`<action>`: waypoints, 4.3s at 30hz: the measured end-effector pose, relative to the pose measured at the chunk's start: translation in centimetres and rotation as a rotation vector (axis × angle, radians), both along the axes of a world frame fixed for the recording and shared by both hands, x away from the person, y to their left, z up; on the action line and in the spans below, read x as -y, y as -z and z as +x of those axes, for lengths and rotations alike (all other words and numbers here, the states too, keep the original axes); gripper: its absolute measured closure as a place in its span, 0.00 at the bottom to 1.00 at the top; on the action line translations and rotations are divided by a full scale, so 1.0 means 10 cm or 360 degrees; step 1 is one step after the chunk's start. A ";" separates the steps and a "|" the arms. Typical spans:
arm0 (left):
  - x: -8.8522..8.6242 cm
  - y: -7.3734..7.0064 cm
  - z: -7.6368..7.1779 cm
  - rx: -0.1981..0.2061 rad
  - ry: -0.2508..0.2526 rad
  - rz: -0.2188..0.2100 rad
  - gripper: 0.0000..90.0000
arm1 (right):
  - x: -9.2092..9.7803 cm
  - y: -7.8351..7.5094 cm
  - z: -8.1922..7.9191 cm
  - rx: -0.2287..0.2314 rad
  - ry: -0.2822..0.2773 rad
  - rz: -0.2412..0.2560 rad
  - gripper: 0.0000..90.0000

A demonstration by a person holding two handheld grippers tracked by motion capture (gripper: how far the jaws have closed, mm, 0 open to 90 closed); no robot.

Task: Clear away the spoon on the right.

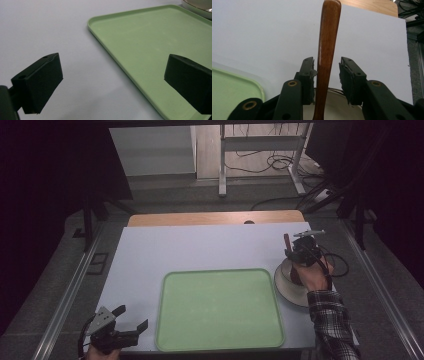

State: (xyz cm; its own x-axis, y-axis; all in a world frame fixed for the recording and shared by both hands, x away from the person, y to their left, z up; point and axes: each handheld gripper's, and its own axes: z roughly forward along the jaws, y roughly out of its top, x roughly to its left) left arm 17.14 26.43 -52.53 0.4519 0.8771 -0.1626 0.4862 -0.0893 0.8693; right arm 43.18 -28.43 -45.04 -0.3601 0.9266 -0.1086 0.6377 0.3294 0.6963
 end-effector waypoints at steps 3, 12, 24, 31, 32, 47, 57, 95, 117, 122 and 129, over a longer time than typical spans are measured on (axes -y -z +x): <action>0.00 0.00 0.00 -0.0001 0.0001 0.0002 0.01 | -0.01 0.02 0.01 -0.0016 0.0009 -0.0006 0.76; 0.00 0.00 0.00 0.0000 0.0000 0.0002 0.01 | -0.03 0.02 0.01 -0.0053 0.0009 0.0009 0.88; 0.00 0.00 0.00 0.0000 -0.0001 0.0000 0.01 | 0.01 -0.18 -0.03 -0.0041 -0.0014 0.0057 0.88; 0.00 0.00 0.00 0.0001 -0.0002 0.0000 0.01 | 0.02 -0.35 -0.07 -0.0043 -0.0031 0.0084 0.88; 0.00 0.00 0.00 0.0000 -0.0002 0.0000 0.01 | 0.02 -0.37 -0.08 -0.0044 -0.0040 0.0078 0.88; 0.00 -0.01 0.00 0.0004 -0.0006 0.0002 0.01 | -0.02 -0.69 -0.24 -0.0113 -0.0116 0.0129 0.88; 0.00 -0.01 0.00 0.0004 -0.0005 0.0004 0.01 | -0.11 -0.77 -0.36 -0.0176 -0.0189 0.0123 0.88; 0.01 -0.01 0.00 0.0004 -0.0002 0.0007 0.01 | -0.73 -0.27 -0.75 -0.0632 -0.0362 0.0071 0.88; 0.01 -0.01 -0.01 0.0016 -0.0004 0.0001 0.01 | -0.92 0.23 -0.77 -0.0791 -0.0343 0.0086 0.88; 0.01 -0.01 -0.01 0.0016 -0.0004 0.0002 0.01 | -0.93 0.31 -0.78 -0.0791 -0.0335 0.0068 0.88; 0.01 -0.01 -0.01 0.0014 -0.0003 0.0002 0.01 | -0.96 0.36 -0.81 -0.0758 -0.0363 0.0025 0.86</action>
State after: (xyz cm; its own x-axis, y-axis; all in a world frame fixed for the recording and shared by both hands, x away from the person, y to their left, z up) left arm 17.06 26.34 -52.42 0.4516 0.8783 -0.1573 0.4785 -0.0896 0.8735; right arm 35.13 -18.83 -48.64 -0.5590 0.8190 0.1296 0.7979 0.4887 0.3528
